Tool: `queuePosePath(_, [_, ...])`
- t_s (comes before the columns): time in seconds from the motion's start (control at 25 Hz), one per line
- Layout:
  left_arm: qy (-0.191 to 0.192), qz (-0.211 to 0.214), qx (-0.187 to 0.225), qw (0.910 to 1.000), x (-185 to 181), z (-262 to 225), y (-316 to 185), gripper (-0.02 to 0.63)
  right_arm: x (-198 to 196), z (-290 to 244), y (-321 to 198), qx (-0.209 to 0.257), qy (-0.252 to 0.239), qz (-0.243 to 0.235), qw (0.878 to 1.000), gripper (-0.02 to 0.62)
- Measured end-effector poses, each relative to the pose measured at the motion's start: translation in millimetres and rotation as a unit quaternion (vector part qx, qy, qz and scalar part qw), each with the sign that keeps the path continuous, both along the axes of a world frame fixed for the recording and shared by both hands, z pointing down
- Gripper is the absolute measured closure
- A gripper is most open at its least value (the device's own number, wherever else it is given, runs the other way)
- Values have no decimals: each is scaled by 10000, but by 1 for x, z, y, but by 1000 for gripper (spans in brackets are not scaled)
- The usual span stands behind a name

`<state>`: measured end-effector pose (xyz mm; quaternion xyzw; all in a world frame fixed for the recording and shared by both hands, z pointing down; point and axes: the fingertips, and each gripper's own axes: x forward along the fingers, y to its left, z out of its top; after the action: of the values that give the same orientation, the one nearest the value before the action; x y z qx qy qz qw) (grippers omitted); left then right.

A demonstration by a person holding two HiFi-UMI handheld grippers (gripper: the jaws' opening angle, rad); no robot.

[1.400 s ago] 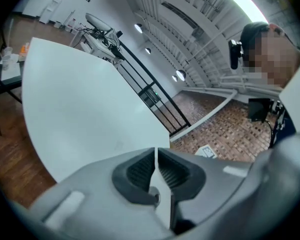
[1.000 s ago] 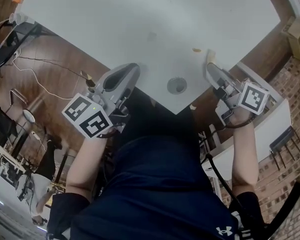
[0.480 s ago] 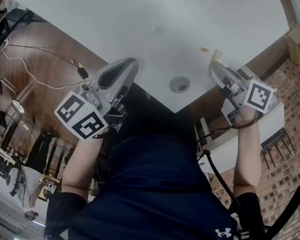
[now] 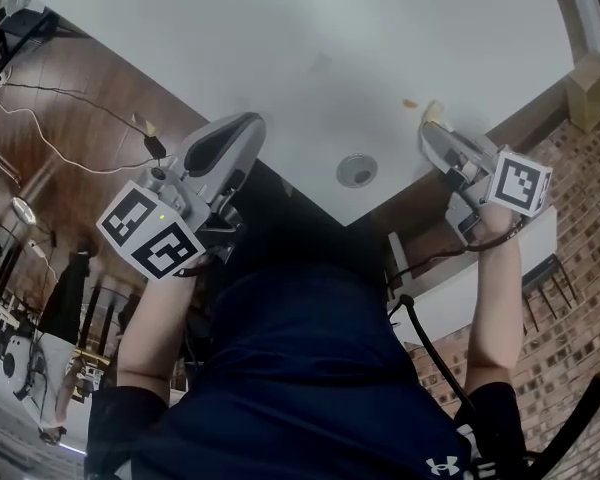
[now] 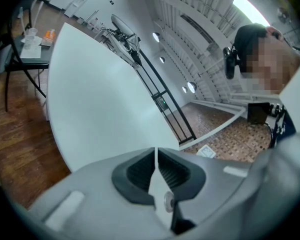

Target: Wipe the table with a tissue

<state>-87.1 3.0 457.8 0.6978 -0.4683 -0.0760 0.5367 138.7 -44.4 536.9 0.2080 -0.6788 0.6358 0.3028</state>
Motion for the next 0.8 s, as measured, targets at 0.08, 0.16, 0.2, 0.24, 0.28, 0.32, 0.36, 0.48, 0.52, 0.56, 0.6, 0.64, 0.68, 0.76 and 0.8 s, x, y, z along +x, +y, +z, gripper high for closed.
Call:
queuePosePath(0.08, [20, 11, 17, 10000, -1, -1, -2, 588, -8, -1, 0, -10, -59, -102, 9999, 581])
queuePosePath(0.16, [42, 3, 33, 10000, -3, -2, -4, 588, -17, -1, -1, -30, -75, -214, 9997, 581])
queuePosePath(0.2, [54, -11, 32, 10000, -4, -3, -4, 588, -19, -1, -1, -45, -58, -252, 9997, 581])
queuePosePath(0.24, [68, -29, 23, 10000, -6, -2, -4, 588, -21, 0, -1, -59, -32, -275, 9996, 581])
queuePosePath(0.28, [81, -52, 11, 10000, -8, -1, -4, 588, -22, 0, -1, -73, -3, -287, 9996, 581])
queuePosePath(0.32, [92, -77, -3, 9999, -10, 0, -3, 588, -22, 1, -2, -87, 23, -291, 9995, 581])
queuePosePath(0.36, [102, -103, -15, 9999, -13, 0, -2, 588, -22, 1, -2, -101, 36, -289, 9995, 581])
queuePosePath(0.48, [125, -187, -24, 9997, -21, 1, 0, 588, -25, 1, -1, -131, 31, -304, 9994, 581])
queuePosePath(0.52, [126, -216, -17, 9997, -23, 0, 0, 588, -27, 0, -1, -133, 29, -322, 9994, 581])
queuePosePath(0.56, [125, -243, -10, 9996, -26, 0, 1, 588, -29, 0, -1, -135, 28, -341, 9993, 581])
queuePosePath(0.6, [124, -265, -6, 9996, -28, 0, 1, 588, -31, 0, 0, -139, 34, -357, 9993, 581])
queuePosePath(0.64, [126, -280, -6, 9995, -30, 0, 1, 588, -33, 1, 0, -144, 40, -371, 9992, 581])
queuePosePath(0.68, [133, -288, -8, 9995, -31, 0, 2, 588, -36, 1, 0, -150, 39, -384, 9991, 581])
queuePosePath(0.76, [160, -284, -7, 9995, -32, -1, 2, 588, -41, 1, 1, -155, 27, -415, 9990, 581])
queuePosePath(0.8, [173, -278, -4, 9995, -33, -1, 2, 588, -43, 1, 1, -156, 20, -436, 9989, 581])
